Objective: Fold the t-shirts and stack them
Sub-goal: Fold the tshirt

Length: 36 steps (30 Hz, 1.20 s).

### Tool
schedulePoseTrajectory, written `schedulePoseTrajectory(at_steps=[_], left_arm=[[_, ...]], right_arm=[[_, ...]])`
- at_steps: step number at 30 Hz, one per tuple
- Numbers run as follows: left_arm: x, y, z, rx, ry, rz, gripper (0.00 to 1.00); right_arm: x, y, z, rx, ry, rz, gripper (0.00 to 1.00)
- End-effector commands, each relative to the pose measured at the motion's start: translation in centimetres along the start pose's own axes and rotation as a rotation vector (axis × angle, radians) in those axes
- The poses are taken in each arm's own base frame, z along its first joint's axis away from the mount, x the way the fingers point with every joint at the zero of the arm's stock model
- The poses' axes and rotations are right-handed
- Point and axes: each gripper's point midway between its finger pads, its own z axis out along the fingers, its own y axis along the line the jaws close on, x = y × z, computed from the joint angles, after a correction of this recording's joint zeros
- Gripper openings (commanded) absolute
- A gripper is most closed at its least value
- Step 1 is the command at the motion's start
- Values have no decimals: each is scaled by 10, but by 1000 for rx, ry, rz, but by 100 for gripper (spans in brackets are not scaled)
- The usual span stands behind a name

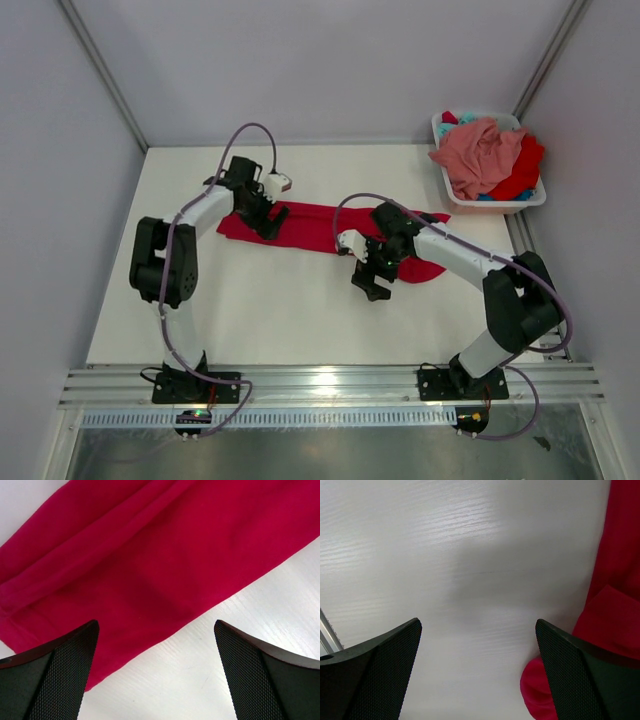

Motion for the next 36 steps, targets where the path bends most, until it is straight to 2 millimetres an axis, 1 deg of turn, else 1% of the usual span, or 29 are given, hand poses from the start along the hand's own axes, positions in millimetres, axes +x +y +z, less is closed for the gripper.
schedulePoseTrajectory(at_steps=[1, 3, 9, 16, 18, 22, 23, 24, 25, 26, 27, 30, 31, 33, 34, 36], left_arm=[[-6, -4, 5, 44, -4, 32, 99], [-2, -3, 11, 45, 8, 35, 99], [1, -2, 19, 58, 18, 33, 99], [2, -2, 27, 67, 17, 30, 99], [1, -2, 29, 66, 15, 31, 99], [1, -1, 31, 67, 13, 30, 99], [3, -1, 31, 65, 17, 29, 99], [2, 0, 31, 62, 16, 31, 99], [3, 1, 32, 57, 18, 32, 99], [3, 2, 31, 55, 18, 32, 99], [4, 1, 32, 56, 23, 32, 99], [6, 2, 32, 53, 27, 36, 99], [7, 2, 33, 49, 30, 38, 99], [8, 2, 33, 50, 31, 39, 99], [9, 2, 33, 51, 32, 40, 99], [11, 2, 34, 49, 36, 39, 99]], right_arm=[[-12, -6, -3, 14, -25, -24, 99], [-9, -8, -2, 21, -12, -21, 99], [-9, -13, 0, 37, -3, -7, 99], [-4, -30, 1, 117, 35, 33, 99], [-3, -38, 0, 160, 48, 52, 99], [0, -61, -3, 287, 76, 99, 99], [-3, -69, -5, 330, 65, 104, 99], [0, -76, -8, 373, 81, 112, 99], [-3, -82, -10, 407, 71, 122, 99], [-1, -86, -11, 431, 77, 131, 99], [4, -95, -17, 493, 104, 150, 99], [5, -112, -24, 592, 116, 180, 99], [8, -121, -30, 658, 138, 200, 99], [13, -132, -37, 730, 168, 221, 99], [18, -138, -45, 787, 200, 234, 99], [23, -148, -50, 840, 234, 264, 99]])
